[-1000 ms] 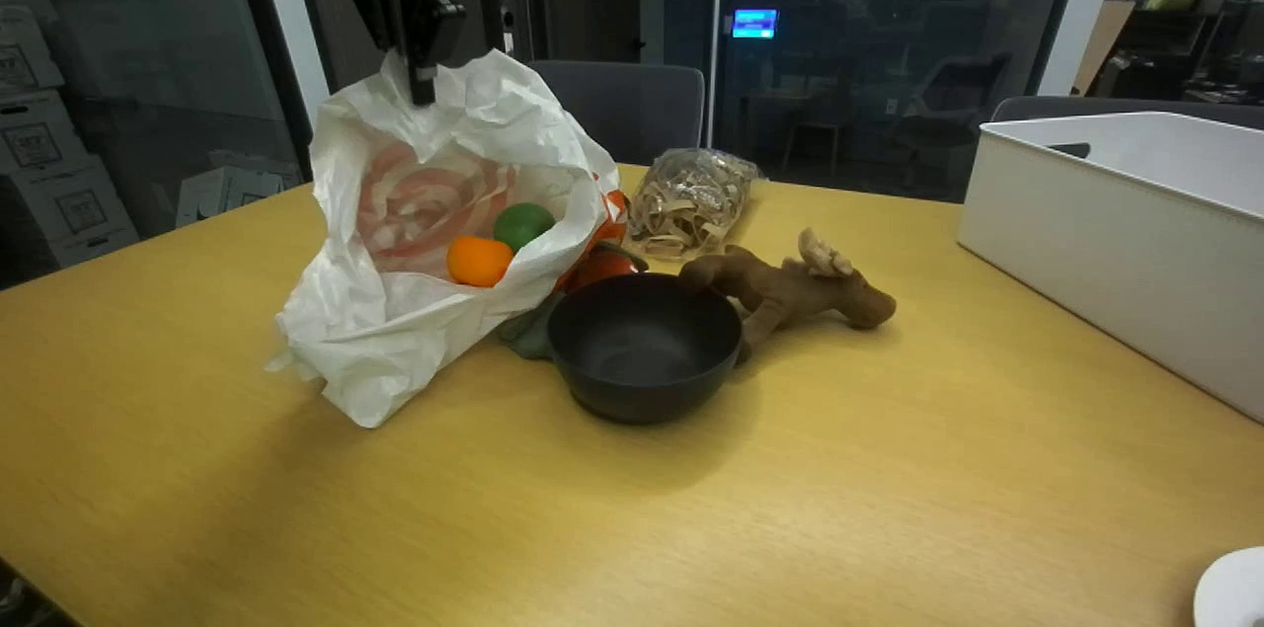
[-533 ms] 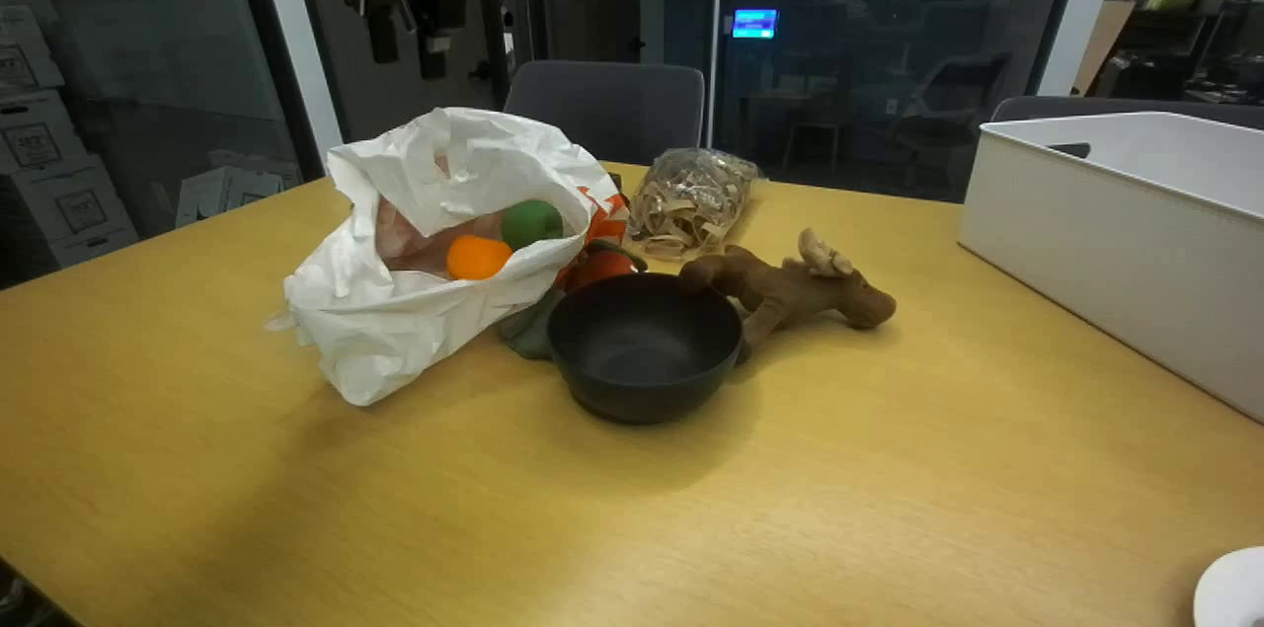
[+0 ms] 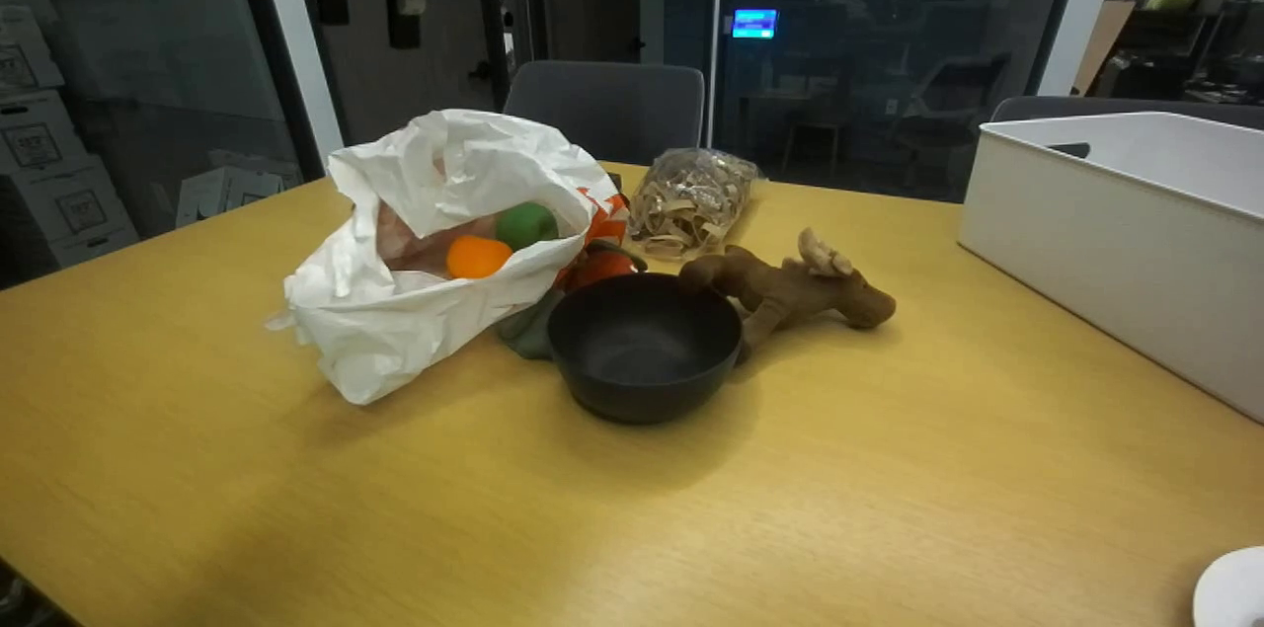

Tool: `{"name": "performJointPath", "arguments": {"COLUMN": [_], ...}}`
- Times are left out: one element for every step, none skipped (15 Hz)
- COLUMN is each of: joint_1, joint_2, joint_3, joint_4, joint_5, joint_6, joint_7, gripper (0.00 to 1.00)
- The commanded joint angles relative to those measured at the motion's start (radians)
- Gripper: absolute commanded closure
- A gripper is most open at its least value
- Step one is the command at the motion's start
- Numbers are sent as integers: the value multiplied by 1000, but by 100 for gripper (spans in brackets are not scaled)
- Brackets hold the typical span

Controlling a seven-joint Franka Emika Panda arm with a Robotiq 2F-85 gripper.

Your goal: Move all the objects from the bowl into the plastic, one at a time

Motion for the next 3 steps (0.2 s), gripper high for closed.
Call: {"name": "performJointPath", "arguments": {"joint_1": [-11,-11,-11], "joint_2": [-7,-11,-12], "joint_3": [7,6,5], "joint_4": [-5,-9,-11], "joint_5": [3,3,3], "joint_6": [-11,-15,-17], "joint_7": [-4,-5,-6], "gripper": [0,0,0]}}
